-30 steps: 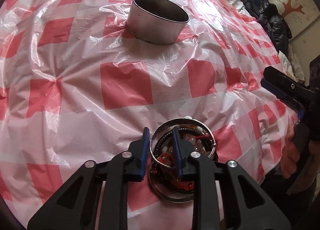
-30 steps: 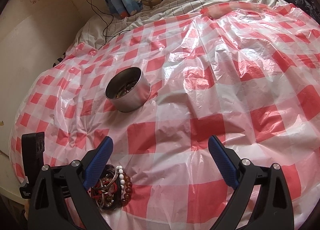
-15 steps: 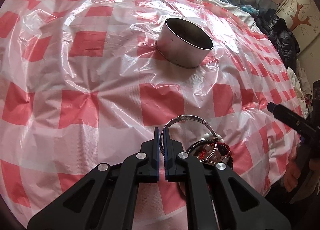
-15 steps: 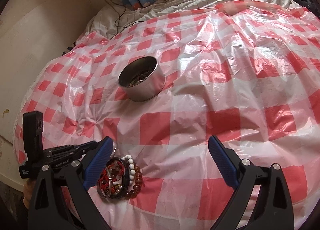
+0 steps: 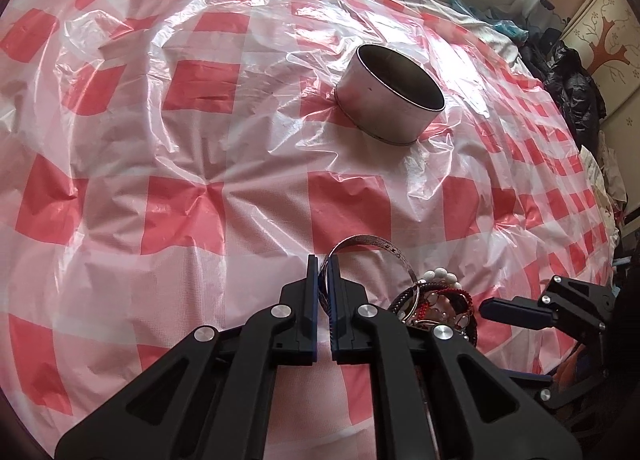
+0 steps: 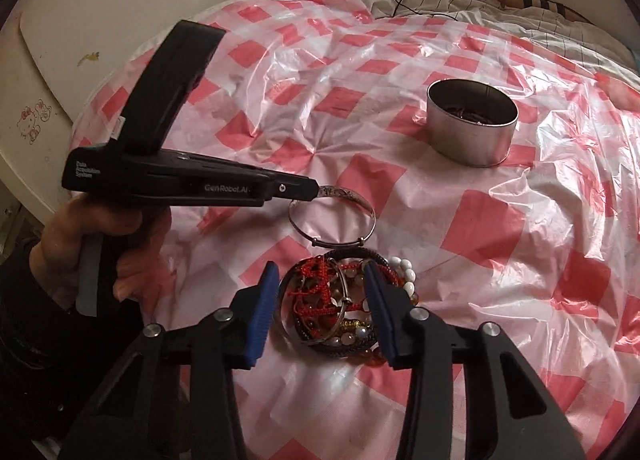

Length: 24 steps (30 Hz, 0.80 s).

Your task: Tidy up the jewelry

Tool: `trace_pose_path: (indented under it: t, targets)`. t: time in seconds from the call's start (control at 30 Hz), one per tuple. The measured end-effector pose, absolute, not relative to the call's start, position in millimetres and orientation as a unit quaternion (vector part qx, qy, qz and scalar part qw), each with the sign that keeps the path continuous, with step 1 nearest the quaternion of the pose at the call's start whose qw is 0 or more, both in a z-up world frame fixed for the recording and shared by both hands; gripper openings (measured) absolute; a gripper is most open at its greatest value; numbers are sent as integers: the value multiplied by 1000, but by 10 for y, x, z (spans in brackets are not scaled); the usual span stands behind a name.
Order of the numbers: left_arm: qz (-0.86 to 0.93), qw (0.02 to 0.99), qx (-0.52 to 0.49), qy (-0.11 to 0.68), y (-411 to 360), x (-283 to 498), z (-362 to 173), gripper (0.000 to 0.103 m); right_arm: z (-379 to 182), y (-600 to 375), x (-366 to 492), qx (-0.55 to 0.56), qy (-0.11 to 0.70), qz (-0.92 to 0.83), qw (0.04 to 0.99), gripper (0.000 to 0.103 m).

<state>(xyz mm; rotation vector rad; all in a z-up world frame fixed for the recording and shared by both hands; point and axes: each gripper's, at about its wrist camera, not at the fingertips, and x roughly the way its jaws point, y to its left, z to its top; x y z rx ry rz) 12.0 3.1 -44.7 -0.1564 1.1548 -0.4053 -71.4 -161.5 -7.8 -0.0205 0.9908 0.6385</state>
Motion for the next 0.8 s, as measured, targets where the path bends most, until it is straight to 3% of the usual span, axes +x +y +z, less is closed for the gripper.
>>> trace_pose_path:
  t: [0.23, 0.47, 0.57, 0.7, 0.8]
  targets:
    - [-187, 814, -73, 546, 60, 131, -488, 4, -213, -1560, -664, -18, 487, 299, 821, 18]
    - [-186, 813, -73, 547, 50, 140, -510, 4, -324, -1686, -535, 39, 521, 305, 797, 17]
    - [-186, 812, -71, 549, 43, 144, -521, 4, -354, -1757, -497, 71, 529, 306, 788, 25]
    - [-185, 811, -69, 551, 20, 154, -548, 4, -380, -1682, -501, 61, 532, 314, 784, 25]
    - [-185, 810, -69, 552, 11, 160, -561, 4, -343, -1655, -521, 52, 523, 315, 790, 9]
